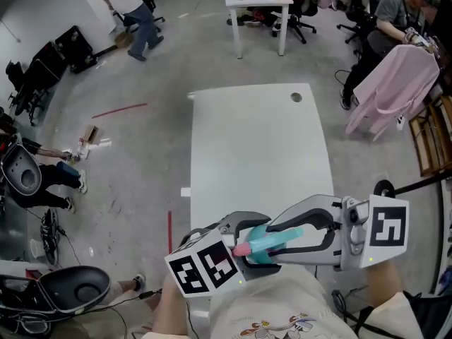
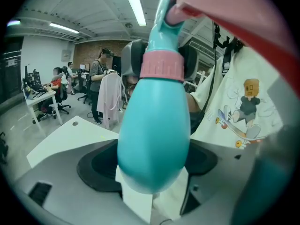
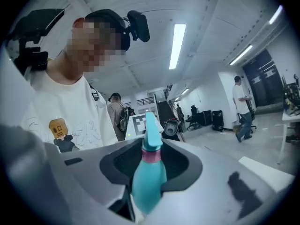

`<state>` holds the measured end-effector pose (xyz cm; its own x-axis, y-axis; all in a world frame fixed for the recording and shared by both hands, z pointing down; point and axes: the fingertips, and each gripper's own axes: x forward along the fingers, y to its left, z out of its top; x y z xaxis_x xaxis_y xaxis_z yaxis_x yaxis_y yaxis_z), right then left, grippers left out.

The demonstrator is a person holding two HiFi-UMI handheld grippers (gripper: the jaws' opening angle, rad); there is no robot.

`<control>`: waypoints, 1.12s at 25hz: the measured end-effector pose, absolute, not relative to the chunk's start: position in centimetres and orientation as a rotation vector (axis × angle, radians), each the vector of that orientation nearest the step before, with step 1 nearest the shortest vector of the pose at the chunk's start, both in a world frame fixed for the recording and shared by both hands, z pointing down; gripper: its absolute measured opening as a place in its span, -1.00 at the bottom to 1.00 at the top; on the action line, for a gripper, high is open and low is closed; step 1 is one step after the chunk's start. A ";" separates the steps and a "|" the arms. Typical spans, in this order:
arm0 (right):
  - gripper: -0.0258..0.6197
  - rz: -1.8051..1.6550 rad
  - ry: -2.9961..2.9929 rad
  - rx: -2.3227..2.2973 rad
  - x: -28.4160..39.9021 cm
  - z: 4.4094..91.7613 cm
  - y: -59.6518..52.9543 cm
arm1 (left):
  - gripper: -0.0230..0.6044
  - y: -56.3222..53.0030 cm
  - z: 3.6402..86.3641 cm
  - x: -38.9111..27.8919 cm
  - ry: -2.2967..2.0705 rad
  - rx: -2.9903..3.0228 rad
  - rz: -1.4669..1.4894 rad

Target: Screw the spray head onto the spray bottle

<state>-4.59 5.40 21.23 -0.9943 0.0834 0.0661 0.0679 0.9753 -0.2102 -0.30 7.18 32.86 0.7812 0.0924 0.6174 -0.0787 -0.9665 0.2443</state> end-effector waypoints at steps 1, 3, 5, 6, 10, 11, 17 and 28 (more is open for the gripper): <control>-0.52 0.311 -3.047 -0.093 -4.6 21.3 5.2 | 0.36 6.8 32.9 -0.4 -0.016 2.718 0.964; -0.52 0.290 -3.054 -0.029 -4.7 21.0 4.7 | 0.36 6.1 32.8 -0.4 -0.082 2.723 0.952; -0.52 0.257 -3.062 0.053 -4.8 20.7 4.1 | 0.36 5.1 32.4 -0.3 -0.186 2.736 0.933; -0.52 0.235 -3.062 0.109 -4.9 20.5 3.8 | 0.36 4.4 32.3 -0.3 -0.265 2.742 0.931; -0.53 0.172 -3.038 0.332 -4.7 20.6 2.9 | 0.36 2.2 32.2 -0.3 -0.569 2.738 0.890; -0.53 0.167 -3.031 0.366 -4.6 20.7 2.7 | 0.36 2.0 32.3 -0.2 -0.600 2.731 0.870; -0.52 0.209 -2.987 0.433 -4.1 22.2 1.7 | 0.36 1.0 33.5 0.0 -0.630 2.721 0.876; -0.45 0.253 -2.814 0.527 -3.0 28.8 0.7 | 0.36 0.5 39.4 0.7 -0.572 2.737 0.759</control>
